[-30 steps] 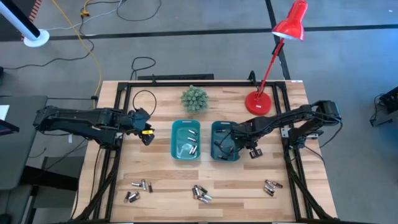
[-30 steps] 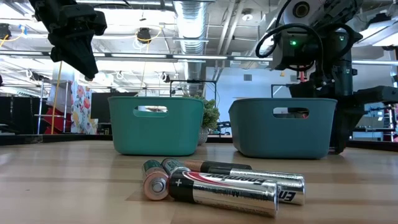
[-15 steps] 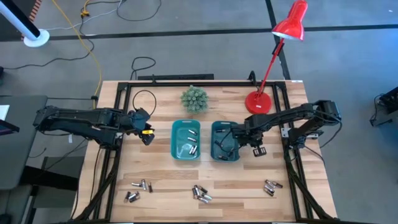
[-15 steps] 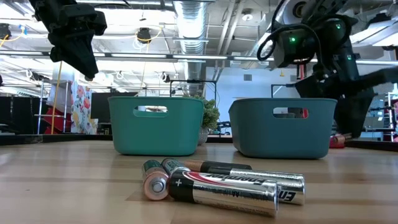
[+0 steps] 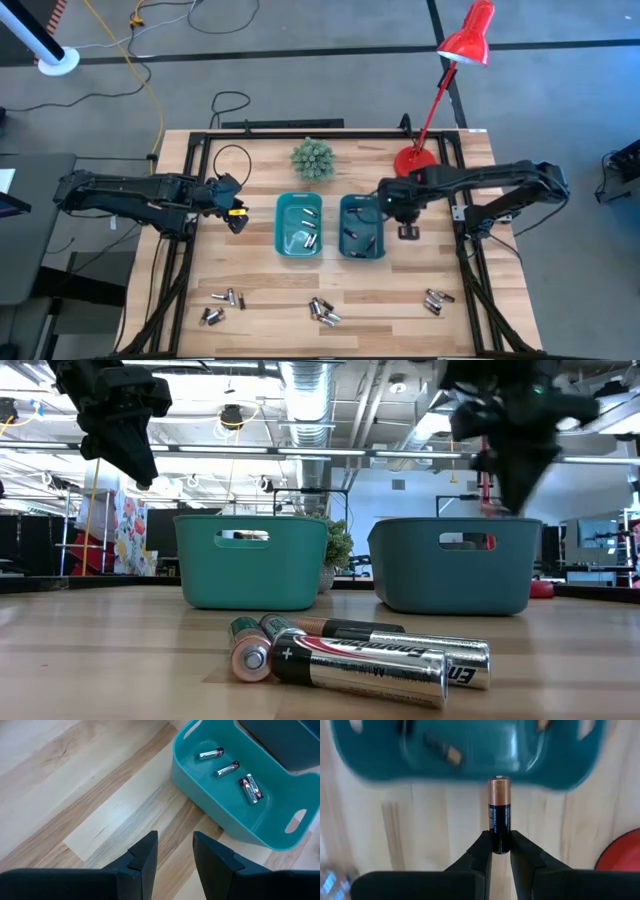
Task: Sort batteries
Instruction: Put the black battery into the blue bin
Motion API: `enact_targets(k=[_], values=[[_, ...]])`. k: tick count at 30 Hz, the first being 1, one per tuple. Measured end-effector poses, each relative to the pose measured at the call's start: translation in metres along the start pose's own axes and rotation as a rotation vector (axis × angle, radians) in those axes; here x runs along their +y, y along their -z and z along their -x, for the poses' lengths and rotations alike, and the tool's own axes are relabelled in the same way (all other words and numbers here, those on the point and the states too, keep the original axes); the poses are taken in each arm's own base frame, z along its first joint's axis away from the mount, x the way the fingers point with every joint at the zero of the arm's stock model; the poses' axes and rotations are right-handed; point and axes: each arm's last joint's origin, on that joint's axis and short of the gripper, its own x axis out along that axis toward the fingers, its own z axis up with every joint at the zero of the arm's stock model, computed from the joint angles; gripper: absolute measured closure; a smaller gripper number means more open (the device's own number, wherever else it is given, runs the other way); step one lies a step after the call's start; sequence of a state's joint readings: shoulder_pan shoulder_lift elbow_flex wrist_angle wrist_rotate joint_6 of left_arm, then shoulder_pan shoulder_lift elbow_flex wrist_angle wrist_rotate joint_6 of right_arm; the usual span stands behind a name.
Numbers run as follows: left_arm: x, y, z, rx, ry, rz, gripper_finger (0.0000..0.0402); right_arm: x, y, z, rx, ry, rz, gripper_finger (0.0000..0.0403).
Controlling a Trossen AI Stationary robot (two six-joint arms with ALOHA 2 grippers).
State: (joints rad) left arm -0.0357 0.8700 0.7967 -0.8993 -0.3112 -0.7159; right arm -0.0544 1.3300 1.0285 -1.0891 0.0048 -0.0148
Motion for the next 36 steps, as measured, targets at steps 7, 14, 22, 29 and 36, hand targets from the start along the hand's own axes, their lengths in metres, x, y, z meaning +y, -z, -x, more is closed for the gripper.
enact_targets(k=[7, 14, 22, 29, 36], values=[[0.0, 0.0, 0.0, 0.012, 0.014, 0.0, 0.0281, -0.005, -0.042, -0.004, -0.081, 0.0, -0.087, 0.0337], [0.0, 0.0, 0.0, 0.012, 0.014, 0.003, 0.0281, 0.002, -0.071, -0.056, 0.046, -0.035, -0.095, 0.0348], [0.0, 0.001, 0.0, 0.015, 0.014, -0.001, 0.0281, 0.003, -0.085, -0.093, 0.07, -0.049, -0.118, 0.0349], [0.0, 0.001, 0.0, 0.019, 0.018, -0.003, 0.0281, 0.003, -0.085, -0.114, 0.14, -0.048, -0.117, 0.0342], [0.0, 0.001, 0.0, 0.02, 0.019, 0.004, 0.0281, 0.003, -0.086, -0.116, 0.134, -0.048, -0.117, 0.0323]])
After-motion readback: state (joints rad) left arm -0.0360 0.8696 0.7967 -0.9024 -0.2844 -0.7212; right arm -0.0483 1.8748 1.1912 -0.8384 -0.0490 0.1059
